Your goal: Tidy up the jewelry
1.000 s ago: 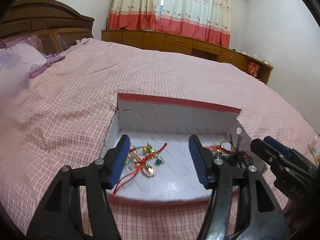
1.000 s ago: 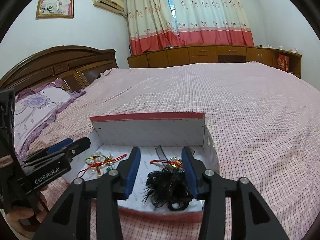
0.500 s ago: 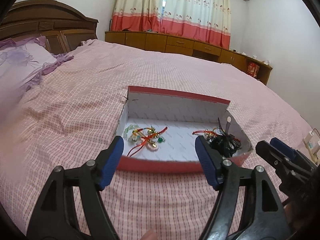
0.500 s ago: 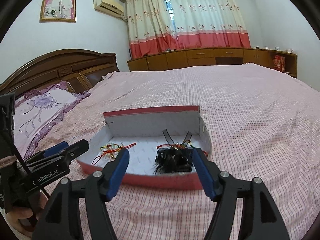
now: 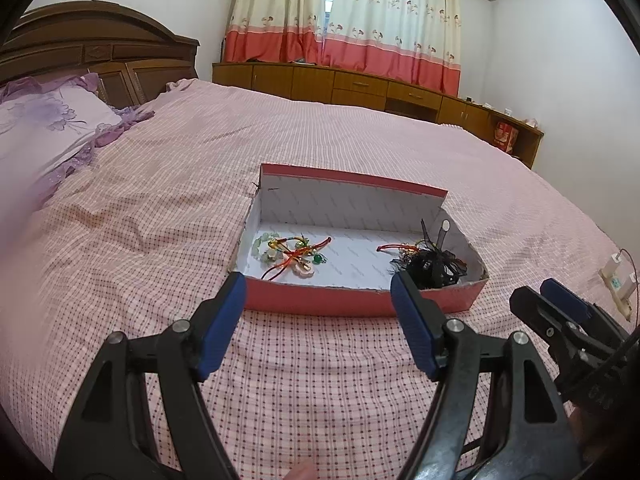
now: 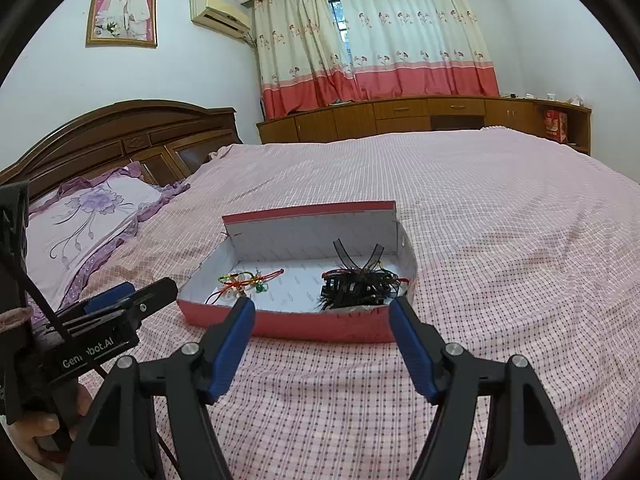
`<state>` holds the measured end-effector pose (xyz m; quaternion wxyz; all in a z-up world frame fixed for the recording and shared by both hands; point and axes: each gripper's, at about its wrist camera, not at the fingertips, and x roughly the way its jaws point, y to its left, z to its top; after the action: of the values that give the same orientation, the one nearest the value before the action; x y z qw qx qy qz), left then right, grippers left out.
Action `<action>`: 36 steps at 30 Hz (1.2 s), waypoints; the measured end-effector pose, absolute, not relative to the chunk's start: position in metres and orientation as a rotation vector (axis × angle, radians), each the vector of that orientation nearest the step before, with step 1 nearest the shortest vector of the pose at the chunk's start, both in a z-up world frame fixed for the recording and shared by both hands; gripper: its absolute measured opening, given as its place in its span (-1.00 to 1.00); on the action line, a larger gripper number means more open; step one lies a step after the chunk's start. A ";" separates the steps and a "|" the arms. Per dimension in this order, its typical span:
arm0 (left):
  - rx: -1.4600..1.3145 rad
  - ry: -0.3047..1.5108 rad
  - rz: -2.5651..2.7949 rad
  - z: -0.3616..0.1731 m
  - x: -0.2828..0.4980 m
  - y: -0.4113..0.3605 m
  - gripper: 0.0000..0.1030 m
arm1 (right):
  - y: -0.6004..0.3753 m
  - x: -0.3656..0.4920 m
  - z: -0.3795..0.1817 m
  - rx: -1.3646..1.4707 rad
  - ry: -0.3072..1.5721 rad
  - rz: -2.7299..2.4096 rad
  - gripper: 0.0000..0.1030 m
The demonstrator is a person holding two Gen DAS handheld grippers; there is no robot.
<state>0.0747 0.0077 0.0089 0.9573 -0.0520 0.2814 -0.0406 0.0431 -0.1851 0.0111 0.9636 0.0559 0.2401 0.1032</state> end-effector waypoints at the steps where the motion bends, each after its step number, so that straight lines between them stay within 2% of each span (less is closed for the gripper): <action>1: -0.105 0.572 -0.082 0.009 0.074 0.007 0.30 | -0.185 0.042 0.011 0.113 0.486 0.208 0.40; 36: -0.101 0.578 -0.083 0.009 0.071 0.003 0.30 | -0.190 0.037 0.011 0.122 0.478 0.204 0.40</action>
<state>0.0707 0.0026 0.0090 0.9564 -0.0496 0.2848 -0.0407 0.0366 -0.1902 0.0109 0.9646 0.0604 0.2360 0.1009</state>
